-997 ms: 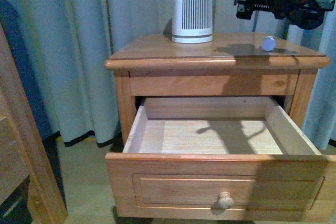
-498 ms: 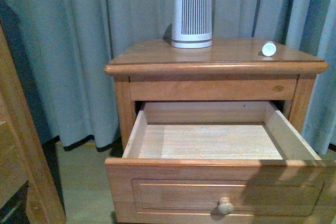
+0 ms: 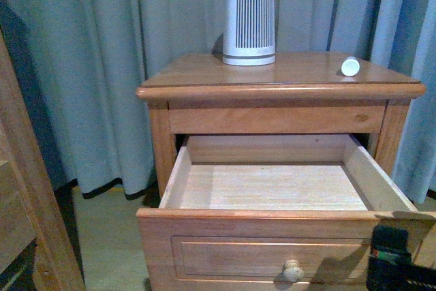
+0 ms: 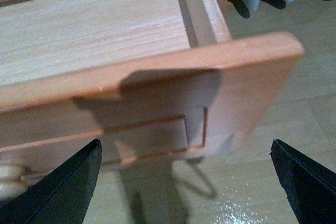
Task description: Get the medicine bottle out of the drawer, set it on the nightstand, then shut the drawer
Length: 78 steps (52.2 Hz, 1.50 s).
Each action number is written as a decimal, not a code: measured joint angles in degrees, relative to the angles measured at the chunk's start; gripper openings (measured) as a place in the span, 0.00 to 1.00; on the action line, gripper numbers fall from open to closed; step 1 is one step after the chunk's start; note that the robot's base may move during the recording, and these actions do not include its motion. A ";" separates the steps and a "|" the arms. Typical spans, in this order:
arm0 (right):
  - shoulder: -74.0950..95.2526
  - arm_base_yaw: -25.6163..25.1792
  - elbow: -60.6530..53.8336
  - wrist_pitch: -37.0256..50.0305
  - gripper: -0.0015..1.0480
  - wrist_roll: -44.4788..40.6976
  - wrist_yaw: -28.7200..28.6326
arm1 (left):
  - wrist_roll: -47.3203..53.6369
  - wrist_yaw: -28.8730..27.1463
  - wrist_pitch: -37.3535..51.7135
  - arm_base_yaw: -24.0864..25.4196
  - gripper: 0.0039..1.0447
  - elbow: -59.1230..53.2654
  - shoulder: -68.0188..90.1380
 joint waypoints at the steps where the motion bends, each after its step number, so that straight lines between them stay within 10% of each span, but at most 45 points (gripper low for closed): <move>1: 2.29 -0.07 1.64 1.03 0.93 -0.94 -0.09 | 0.00 0.00 0.00 0.00 0.94 0.00 0.00; 36: 31.21 -8.76 52.30 -13.42 0.93 -12.96 -5.09 | 0.00 0.02 0.00 0.00 0.94 0.00 0.00; 58: 17.64 -7.15 36.83 -16.24 0.93 -6.01 -9.07 | 0.00 0.00 0.00 0.00 0.94 0.00 0.00; 78: -34.42 -12.41 2.71 -19.47 0.93 -11.91 -13.20 | 0.00 0.00 0.00 0.00 0.94 0.00 0.00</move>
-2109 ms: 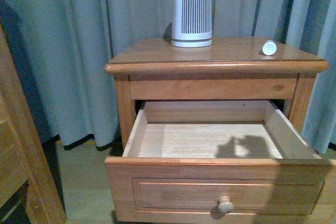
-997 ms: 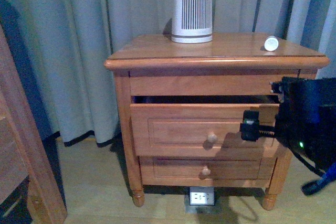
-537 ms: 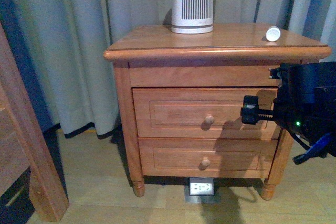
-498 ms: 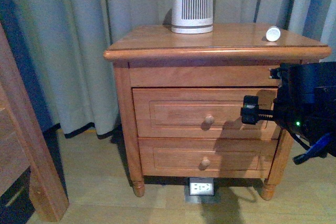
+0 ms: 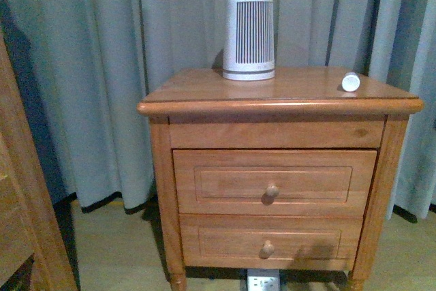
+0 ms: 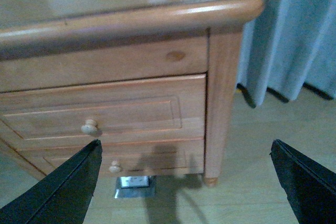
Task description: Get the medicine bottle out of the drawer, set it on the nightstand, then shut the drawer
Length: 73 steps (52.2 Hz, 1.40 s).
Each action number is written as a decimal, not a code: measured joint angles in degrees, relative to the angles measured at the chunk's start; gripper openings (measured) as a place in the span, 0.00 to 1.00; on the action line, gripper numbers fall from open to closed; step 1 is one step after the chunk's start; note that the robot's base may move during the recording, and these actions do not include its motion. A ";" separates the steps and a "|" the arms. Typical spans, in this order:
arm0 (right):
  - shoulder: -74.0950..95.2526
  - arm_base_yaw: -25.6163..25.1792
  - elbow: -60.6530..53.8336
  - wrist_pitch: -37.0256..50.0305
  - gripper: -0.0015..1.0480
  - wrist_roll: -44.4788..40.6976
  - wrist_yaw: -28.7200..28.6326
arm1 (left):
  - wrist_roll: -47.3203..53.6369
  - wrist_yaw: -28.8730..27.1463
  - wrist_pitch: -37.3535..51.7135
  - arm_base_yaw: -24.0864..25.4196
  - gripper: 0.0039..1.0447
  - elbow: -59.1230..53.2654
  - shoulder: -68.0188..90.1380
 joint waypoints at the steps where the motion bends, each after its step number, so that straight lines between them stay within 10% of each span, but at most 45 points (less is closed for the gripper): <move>1: -3.15 -0.28 -1.27 -1.44 0.93 -0.11 0.00 | 0.00 0.00 0.00 0.00 0.94 0.00 0.00; 33: -58.53 -0.59 -21.35 -33.70 0.93 0.52 3.76 | 0.00 0.00 0.00 0.00 0.94 0.00 0.00; 40: -66.12 -0.17 -23.06 -34.93 0.74 -4.33 -6.62 | 0.00 0.02 0.00 0.00 0.94 0.00 0.00; 62: -69.51 -0.17 -25.55 -34.77 0.02 -7.04 -6.75 | 0.00 0.02 0.00 0.00 0.94 0.00 0.00; 73: -69.53 -0.17 -25.55 -34.77 0.03 -7.10 -6.75 | 0.00 0.02 0.00 0.00 0.94 0.00 0.00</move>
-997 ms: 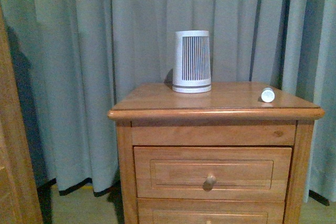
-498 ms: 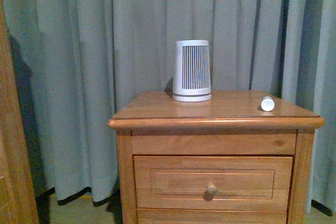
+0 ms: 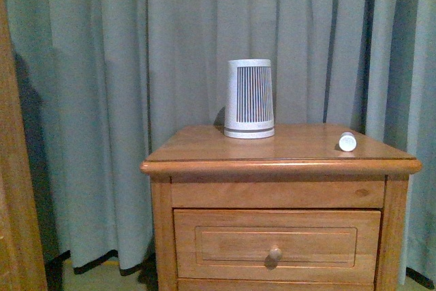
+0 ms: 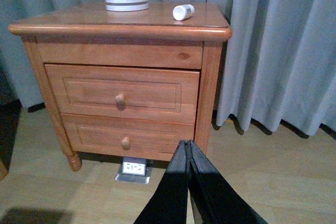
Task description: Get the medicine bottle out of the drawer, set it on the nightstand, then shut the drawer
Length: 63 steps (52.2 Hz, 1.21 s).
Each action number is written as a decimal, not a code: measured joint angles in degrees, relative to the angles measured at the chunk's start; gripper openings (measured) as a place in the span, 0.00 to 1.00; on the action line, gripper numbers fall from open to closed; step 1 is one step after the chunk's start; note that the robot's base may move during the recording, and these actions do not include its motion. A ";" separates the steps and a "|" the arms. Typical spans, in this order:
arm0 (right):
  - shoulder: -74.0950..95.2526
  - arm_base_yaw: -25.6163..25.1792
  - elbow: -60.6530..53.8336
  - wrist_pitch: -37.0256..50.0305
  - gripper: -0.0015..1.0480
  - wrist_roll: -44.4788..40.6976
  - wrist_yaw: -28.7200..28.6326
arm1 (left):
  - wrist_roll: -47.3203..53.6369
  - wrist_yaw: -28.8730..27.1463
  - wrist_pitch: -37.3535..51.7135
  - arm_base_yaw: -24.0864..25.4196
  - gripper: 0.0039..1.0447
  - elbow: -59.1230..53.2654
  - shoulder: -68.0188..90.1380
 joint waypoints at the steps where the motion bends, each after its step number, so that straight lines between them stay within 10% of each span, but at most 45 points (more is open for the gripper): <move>1: 0.00 0.00 0.00 0.00 0.03 0.00 0.00 | 0.00 0.00 0.00 0.00 0.94 0.00 0.00; 6: 0.00 0.00 0.00 0.00 0.05 -0.11 0.02 | 0.00 0.00 0.00 0.00 0.94 0.00 0.00; 36: -0.02 0.00 0.00 0.00 0.95 -0.09 0.00 | 0.00 -0.02 0.00 0.00 0.94 0.00 0.00; 63: -0.02 0.00 0.00 0.00 0.93 -0.11 0.00 | 0.00 -0.02 0.00 0.00 0.94 0.00 0.00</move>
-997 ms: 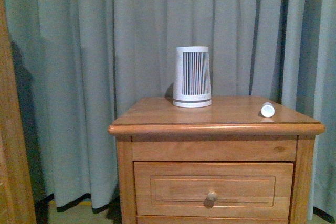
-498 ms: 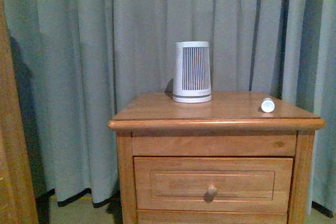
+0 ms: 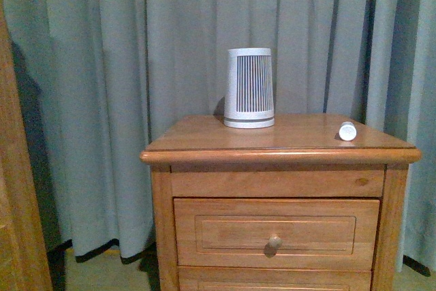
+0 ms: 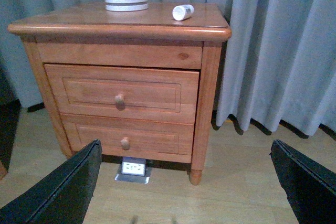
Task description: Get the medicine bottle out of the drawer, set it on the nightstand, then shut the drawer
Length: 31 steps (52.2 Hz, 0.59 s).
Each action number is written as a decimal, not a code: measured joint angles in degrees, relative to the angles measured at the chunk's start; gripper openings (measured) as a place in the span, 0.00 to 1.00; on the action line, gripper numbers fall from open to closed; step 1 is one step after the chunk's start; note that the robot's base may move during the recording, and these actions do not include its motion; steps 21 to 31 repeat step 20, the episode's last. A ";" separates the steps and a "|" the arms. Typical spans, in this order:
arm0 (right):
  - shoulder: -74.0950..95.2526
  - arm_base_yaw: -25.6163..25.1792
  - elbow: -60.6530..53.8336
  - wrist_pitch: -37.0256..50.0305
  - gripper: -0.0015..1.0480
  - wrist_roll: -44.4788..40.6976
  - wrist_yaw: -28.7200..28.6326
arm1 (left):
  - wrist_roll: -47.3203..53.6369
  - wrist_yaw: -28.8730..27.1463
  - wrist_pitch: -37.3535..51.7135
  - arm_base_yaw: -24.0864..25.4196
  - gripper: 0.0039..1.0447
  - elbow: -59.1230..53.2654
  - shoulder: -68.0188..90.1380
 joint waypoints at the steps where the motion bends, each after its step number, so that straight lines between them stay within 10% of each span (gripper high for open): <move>1: 0.00 0.00 0.00 0.00 0.93 0.00 0.00 | 0.00 0.02 0.00 0.00 0.94 0.00 0.00; 31: 0.00 0.00 0.00 0.00 0.93 0.02 0.00 | 0.00 0.02 0.00 0.00 0.94 0.00 0.00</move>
